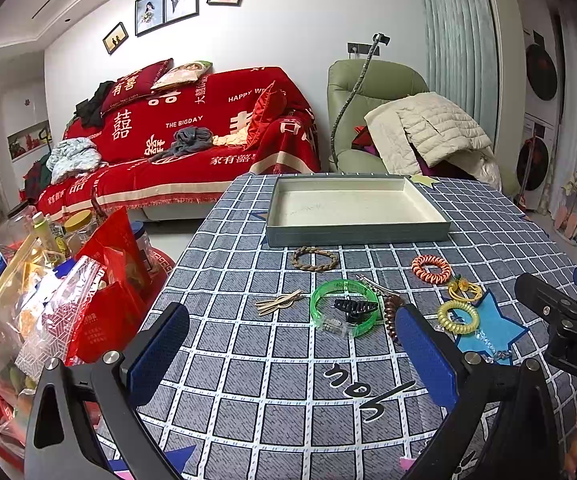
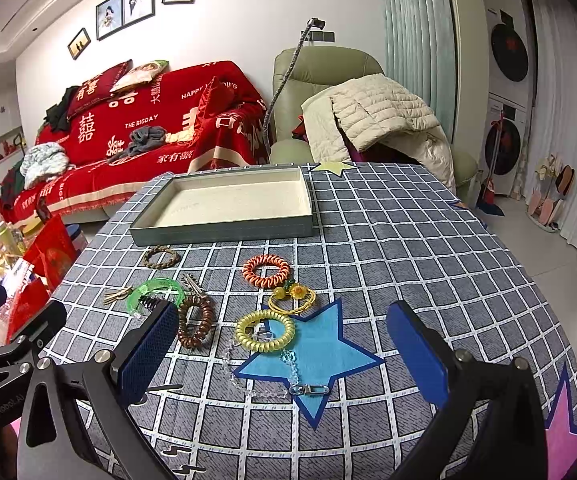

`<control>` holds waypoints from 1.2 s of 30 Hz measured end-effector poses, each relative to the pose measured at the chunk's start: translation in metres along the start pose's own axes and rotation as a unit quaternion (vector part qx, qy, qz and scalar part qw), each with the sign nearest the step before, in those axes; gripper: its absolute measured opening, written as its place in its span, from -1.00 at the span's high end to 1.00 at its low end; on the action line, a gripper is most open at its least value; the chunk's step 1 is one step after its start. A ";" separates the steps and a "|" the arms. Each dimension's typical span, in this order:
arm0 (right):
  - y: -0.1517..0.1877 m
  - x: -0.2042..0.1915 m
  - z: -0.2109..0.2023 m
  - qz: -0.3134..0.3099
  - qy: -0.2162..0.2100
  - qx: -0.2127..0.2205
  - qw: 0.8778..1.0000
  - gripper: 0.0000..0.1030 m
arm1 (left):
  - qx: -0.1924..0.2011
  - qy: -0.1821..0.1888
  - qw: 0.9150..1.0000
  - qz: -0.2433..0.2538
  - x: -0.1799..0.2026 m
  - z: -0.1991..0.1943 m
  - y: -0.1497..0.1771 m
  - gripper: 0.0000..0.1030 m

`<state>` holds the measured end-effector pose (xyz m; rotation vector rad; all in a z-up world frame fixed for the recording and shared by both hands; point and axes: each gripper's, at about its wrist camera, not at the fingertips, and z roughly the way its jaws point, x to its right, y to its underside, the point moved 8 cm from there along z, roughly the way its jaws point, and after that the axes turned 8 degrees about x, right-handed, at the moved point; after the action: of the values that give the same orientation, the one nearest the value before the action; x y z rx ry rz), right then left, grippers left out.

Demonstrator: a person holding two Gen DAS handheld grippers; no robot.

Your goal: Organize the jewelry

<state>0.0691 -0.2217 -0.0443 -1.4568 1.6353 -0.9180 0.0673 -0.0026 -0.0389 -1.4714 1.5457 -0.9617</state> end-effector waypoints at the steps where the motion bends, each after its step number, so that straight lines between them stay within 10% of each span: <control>1: 0.000 0.000 0.000 0.000 0.000 0.000 1.000 -1.00 | 0.001 0.000 1.000 0.001 0.000 0.000 0.000 -1.00; 23: 0.007 0.004 0.004 0.002 0.003 -0.011 1.000 -1.00 | -0.019 -0.002 1.000 0.011 0.001 0.007 0.009 -1.00; 36: 0.033 0.044 0.059 0.031 0.009 -0.123 0.992 -1.00 | -0.115 0.015 0.990 0.077 -0.033 0.081 0.025 -1.00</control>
<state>0.1029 -0.2646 -0.1038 -1.5539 1.8478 -0.7152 0.1321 0.0307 -0.0939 -1.4719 1.8136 -0.7373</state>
